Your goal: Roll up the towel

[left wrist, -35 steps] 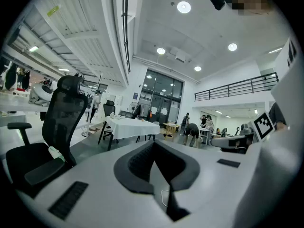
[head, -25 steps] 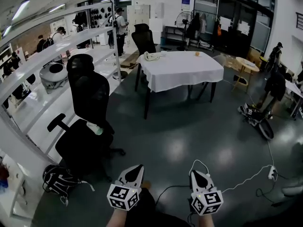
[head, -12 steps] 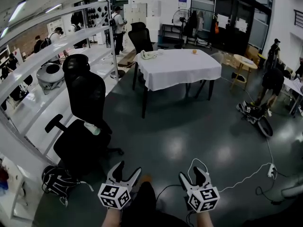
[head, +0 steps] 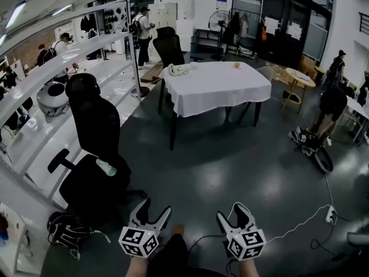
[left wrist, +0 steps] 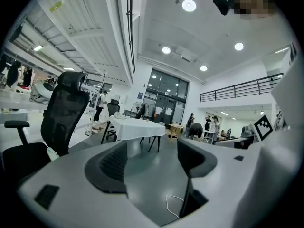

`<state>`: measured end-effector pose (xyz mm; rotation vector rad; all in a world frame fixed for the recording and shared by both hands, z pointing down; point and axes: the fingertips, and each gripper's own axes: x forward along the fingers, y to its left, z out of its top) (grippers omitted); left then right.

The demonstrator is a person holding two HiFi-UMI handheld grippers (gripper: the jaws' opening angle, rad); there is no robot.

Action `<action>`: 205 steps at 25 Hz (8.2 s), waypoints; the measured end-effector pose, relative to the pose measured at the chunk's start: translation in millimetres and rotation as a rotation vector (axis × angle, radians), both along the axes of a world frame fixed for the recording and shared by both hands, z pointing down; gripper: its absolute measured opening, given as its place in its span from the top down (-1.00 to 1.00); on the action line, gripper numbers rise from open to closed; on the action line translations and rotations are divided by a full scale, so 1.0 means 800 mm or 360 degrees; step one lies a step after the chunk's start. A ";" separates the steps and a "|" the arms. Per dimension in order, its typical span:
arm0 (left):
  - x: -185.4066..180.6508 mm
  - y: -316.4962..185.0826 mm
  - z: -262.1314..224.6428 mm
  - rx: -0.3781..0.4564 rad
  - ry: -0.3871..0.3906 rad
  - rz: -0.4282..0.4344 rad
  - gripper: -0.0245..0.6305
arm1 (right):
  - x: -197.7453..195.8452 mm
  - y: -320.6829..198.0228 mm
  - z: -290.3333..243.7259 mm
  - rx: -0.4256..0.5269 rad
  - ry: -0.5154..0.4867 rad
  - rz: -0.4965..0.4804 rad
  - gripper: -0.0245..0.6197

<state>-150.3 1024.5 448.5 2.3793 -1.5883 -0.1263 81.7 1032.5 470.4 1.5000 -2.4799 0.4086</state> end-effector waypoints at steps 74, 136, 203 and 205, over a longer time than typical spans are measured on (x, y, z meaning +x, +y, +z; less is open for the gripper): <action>-0.036 -0.705 -0.013 -0.0018 0.0016 -0.0228 -0.17 | -0.018 -0.755 -0.022 0.0005 0.0006 -0.0179 -0.14; -0.071 -1.203 -0.024 -0.0048 0.0008 -0.0101 -0.17 | -0.045 -1.222 -0.017 -0.0049 0.0012 -0.0084 -0.15; -0.266 -1.543 0.139 -0.0692 -0.0274 -0.0818 0.76 | -0.267 -1.628 0.152 -0.0478 0.0232 -0.1062 0.78; -0.274 -1.536 0.125 -0.0671 -0.0287 -0.0833 0.76 | -0.261 -1.629 0.144 -0.0459 0.0246 -0.1055 0.80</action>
